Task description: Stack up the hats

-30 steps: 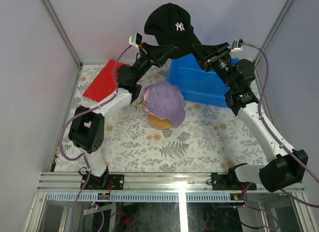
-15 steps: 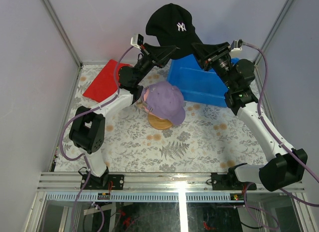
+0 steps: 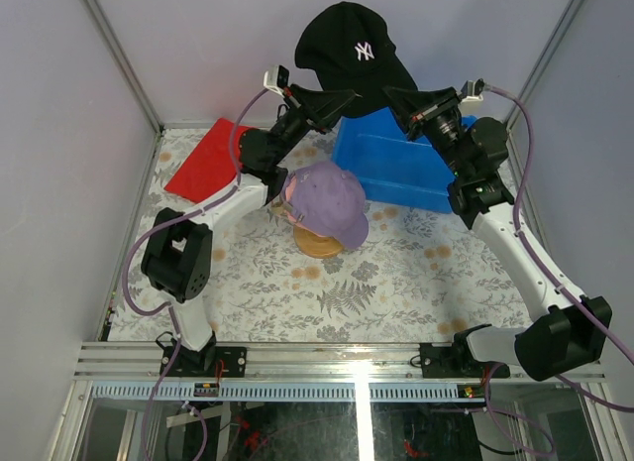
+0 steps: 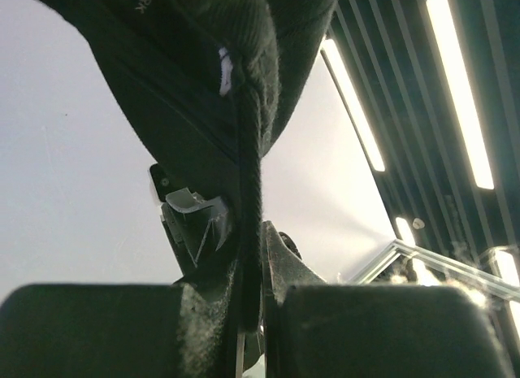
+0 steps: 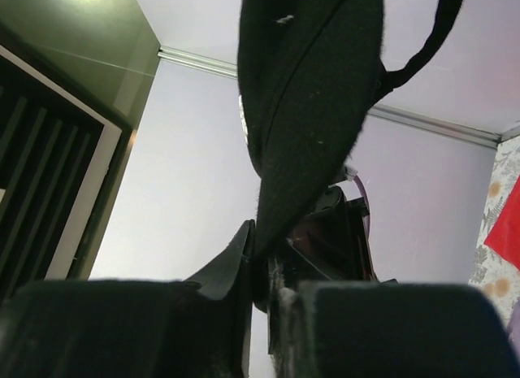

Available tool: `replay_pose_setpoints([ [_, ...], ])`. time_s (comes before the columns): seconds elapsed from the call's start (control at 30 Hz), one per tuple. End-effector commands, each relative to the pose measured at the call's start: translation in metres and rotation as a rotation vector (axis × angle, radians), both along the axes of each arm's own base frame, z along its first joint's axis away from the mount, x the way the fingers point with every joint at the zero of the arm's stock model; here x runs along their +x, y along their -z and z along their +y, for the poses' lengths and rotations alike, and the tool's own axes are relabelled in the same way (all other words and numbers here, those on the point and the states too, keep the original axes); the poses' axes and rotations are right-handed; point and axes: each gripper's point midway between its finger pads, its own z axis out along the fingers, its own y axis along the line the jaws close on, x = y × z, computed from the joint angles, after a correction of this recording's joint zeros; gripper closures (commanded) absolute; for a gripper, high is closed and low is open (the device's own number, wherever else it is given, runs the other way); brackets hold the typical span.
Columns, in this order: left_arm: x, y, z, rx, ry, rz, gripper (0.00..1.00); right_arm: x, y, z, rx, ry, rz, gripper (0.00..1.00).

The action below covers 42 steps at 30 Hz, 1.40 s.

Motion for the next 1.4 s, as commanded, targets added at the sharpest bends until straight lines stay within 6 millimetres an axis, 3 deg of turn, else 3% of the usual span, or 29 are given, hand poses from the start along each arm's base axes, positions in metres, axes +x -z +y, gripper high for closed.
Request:
replay_pose_setpoints([
  [0.0,-0.014,-0.014,-0.007,0.012,0.01,-0.097,0.99,-0.02,-0.026,-0.003,0.002,-0.014,-0.092,0.97],
  [0.1,-0.017,-0.01,-0.001,0.038,0.008,-0.1,0.78,-0.023,-0.026,-0.008,-0.053,0.014,-0.108,1.0],
  [0.17,-0.02,-0.003,0.012,0.051,0.006,-0.087,0.61,-0.023,-0.021,-0.016,-0.109,0.037,-0.098,1.0],
  [0.3,-0.029,0.029,0.053,0.09,-0.054,-0.019,0.51,-0.023,-0.017,-0.036,-0.141,0.048,-0.109,1.0],
  [0.47,-0.048,0.062,0.076,0.299,-0.132,0.021,0.47,-0.024,-0.016,-0.043,-0.177,-0.014,-0.141,1.0],
  [0.67,-0.046,0.12,0.092,0.695,-0.267,0.184,0.41,-0.027,-0.018,-0.038,-0.162,-0.084,-0.18,1.0],
  [1.03,-0.04,0.225,0.134,0.941,-0.315,0.544,0.43,-0.043,-0.02,-0.039,-0.143,-0.094,-0.207,1.0],
  [1.13,-0.039,0.239,0.14,0.965,-0.311,0.58,0.44,-0.047,-0.021,-0.04,-0.142,-0.089,-0.211,1.0],
  [1.37,-0.039,0.251,0.145,1.012,-0.309,0.6,0.46,-0.052,-0.019,-0.043,-0.154,-0.075,-0.209,1.0],
])
